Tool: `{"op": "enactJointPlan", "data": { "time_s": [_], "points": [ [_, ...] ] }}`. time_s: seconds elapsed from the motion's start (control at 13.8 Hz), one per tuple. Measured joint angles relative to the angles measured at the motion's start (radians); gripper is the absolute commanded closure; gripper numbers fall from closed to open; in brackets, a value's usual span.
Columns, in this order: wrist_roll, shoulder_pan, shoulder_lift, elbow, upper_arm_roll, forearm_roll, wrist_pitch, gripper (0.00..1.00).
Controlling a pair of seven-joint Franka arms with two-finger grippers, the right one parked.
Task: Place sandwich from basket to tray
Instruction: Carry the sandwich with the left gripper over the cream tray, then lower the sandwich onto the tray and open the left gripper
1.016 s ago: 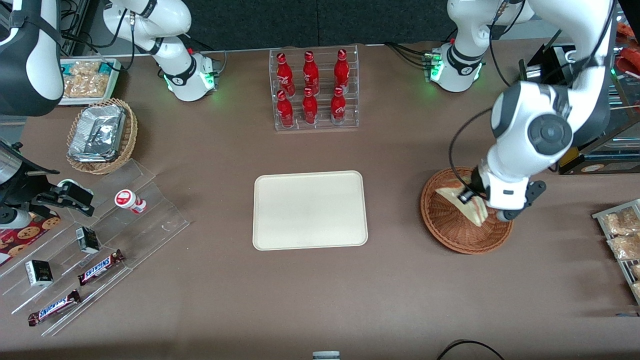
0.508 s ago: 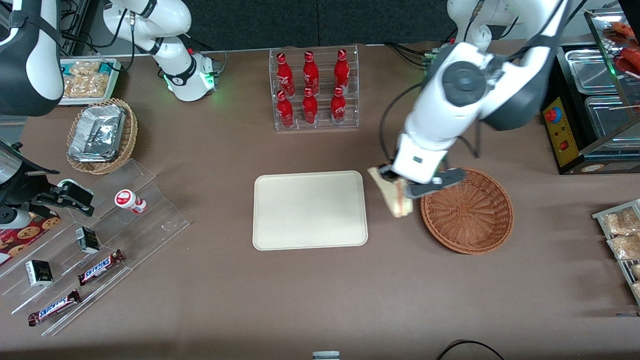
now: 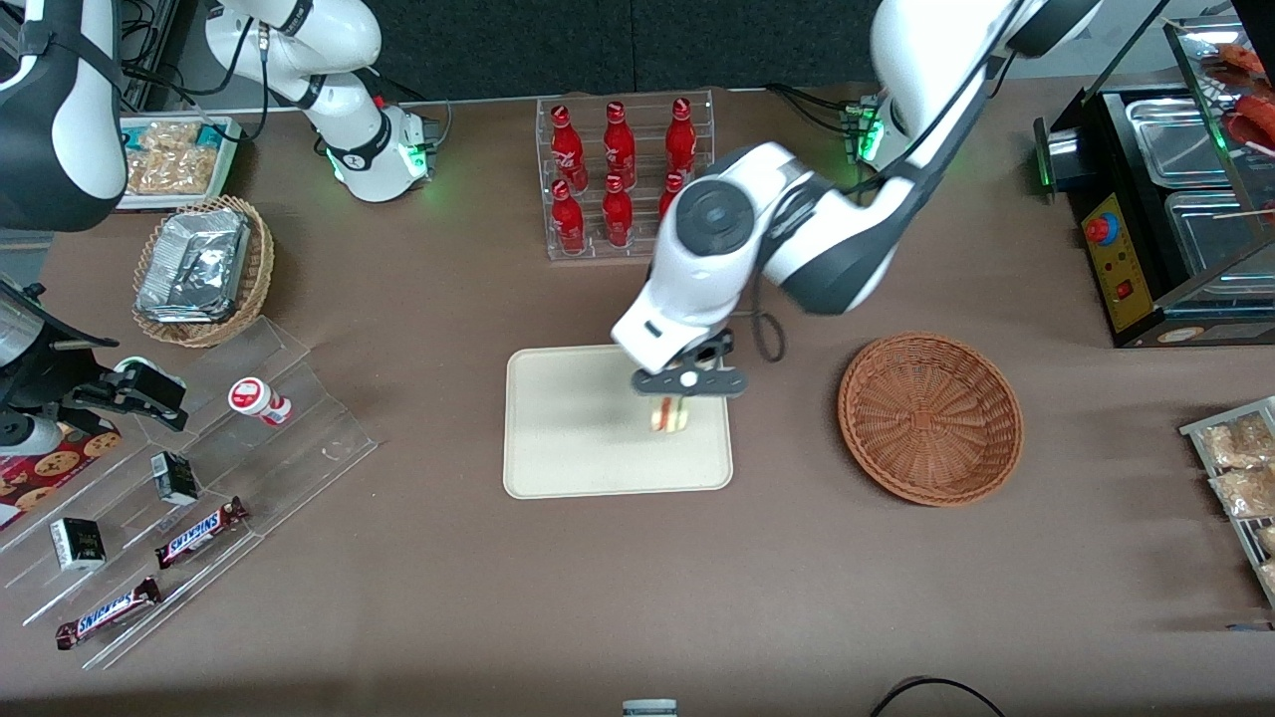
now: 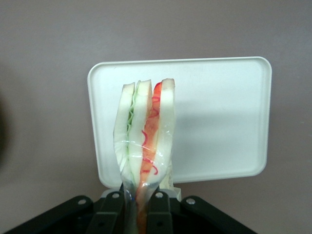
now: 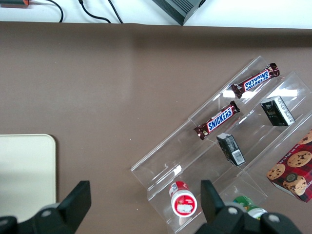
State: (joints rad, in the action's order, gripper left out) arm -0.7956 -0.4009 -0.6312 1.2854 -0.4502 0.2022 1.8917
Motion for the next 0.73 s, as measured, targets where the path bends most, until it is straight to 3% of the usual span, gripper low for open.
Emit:
{"op": "enactJointPlan", "data": {
  "time_s": [0.36,0.73],
  "points": [
    [-0.001,-0.070,-0.194,-0.117,0.016,0.046,0.074,0.87],
    [-0.028,-0.204,-0.280,-0.132,0.149,0.046,0.180,0.76]
  ]
}}
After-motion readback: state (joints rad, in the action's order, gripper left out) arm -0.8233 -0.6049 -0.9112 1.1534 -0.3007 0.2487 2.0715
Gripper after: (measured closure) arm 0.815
